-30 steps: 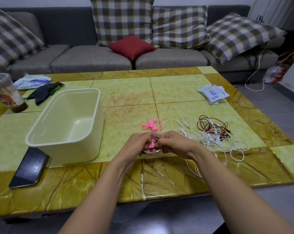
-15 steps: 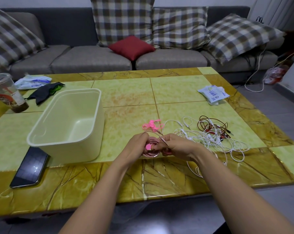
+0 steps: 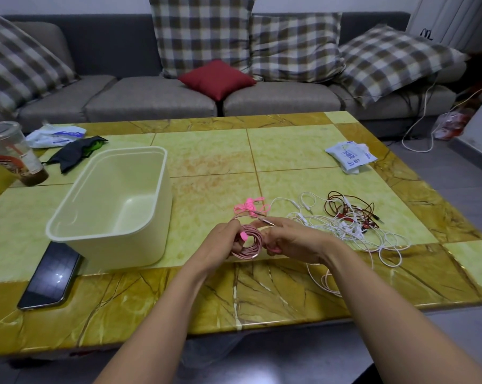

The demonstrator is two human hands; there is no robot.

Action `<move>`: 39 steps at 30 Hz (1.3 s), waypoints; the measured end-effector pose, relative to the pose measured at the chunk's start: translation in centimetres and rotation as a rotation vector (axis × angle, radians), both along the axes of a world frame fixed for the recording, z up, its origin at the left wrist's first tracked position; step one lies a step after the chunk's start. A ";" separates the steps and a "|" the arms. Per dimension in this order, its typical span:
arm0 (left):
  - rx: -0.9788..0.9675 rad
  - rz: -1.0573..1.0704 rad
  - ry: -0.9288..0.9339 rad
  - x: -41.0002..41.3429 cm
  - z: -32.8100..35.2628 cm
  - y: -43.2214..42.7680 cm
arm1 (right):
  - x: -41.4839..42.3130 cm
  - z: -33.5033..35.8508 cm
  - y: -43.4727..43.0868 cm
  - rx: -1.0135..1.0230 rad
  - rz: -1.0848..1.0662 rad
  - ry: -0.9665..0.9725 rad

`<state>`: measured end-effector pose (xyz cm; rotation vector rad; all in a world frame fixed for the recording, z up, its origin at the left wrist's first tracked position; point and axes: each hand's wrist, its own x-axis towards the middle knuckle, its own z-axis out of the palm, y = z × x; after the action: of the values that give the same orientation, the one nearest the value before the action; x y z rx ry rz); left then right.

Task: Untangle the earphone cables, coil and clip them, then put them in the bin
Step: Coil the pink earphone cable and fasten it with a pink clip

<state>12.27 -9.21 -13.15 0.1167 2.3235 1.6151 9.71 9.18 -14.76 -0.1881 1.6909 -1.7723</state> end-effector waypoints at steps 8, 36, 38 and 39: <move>0.009 -0.095 0.050 0.4 0.1 0.0 | -0.9 -0.6 0.6 -0.132 -0.099 -0.180; 0.170 -0.113 -0.184 0.0 -0.8 -0.5 | 1.2 1.0 -0.8 0.205 -0.040 0.469; 0.195 -0.100 -0.207 -0.1 -1.1 -0.5 | 1.2 0.9 -0.8 0.199 -0.052 0.462; 0.219 -0.092 -0.222 -0.1 -1.1 -0.5 | 1.1 0.8 -0.7 0.193 -0.064 0.458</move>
<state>12.14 -9.68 -14.23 0.0853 1.9461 1.7356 10.79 8.52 -13.96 -0.4883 2.2000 -1.6838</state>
